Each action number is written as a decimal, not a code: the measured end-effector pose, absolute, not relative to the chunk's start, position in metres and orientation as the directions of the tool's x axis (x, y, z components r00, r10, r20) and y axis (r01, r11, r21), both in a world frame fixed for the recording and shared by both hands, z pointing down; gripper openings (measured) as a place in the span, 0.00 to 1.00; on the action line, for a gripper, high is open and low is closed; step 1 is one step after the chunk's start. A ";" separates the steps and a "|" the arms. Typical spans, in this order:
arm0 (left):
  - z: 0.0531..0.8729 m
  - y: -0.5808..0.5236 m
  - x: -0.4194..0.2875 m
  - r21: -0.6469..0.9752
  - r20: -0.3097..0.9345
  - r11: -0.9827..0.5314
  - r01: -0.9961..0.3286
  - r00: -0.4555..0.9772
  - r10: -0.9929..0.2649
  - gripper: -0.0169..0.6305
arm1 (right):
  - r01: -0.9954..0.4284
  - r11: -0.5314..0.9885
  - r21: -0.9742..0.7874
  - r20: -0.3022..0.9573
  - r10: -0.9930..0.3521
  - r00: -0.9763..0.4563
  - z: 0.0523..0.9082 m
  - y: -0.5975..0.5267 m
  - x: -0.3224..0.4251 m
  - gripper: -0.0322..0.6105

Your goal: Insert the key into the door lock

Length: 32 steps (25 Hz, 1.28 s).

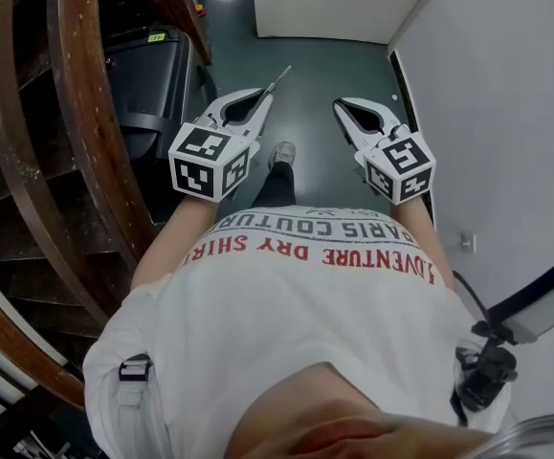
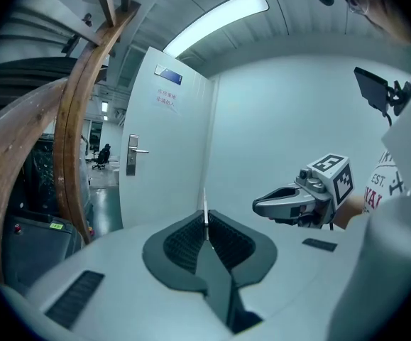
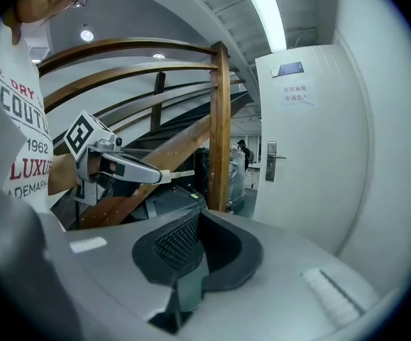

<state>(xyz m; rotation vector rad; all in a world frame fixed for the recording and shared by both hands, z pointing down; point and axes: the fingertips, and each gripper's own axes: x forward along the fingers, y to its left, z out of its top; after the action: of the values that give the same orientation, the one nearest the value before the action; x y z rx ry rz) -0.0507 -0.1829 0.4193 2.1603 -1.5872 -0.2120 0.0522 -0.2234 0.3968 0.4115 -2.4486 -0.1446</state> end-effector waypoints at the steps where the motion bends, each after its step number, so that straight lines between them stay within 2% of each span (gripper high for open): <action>1: 0.418 -0.186 -0.048 0.435 0.133 -0.246 -0.866 0.332 -0.934 0.06 | -0.262 0.943 0.207 0.582 -0.334 -0.742 0.396 -0.225 0.055 0.05; 14: 0.394 -0.218 -0.050 0.366 0.163 -0.339 -0.867 0.418 -0.893 0.06 | -0.429 0.889 0.158 0.505 -0.446 -0.739 0.379 -0.240 0.073 0.05; 21: 0.368 -0.254 -0.036 0.265 0.245 -0.459 -0.848 0.520 -0.818 0.06 | -0.562 0.820 0.108 0.423 -0.549 -0.720 0.368 -0.252 0.095 0.05; 32: 0.336 -0.298 -0.036 0.217 0.192 -0.522 -0.825 0.560 -0.806 0.06 | -0.637 0.759 0.137 0.360 -0.637 -0.682 0.348 -0.283 0.103 0.05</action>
<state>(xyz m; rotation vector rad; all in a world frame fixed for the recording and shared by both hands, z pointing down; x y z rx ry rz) -0.0357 -0.2981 0.3360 2.5145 -1.3494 0.0973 0.1027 -0.2832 0.3485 0.9728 -2.5681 -0.0006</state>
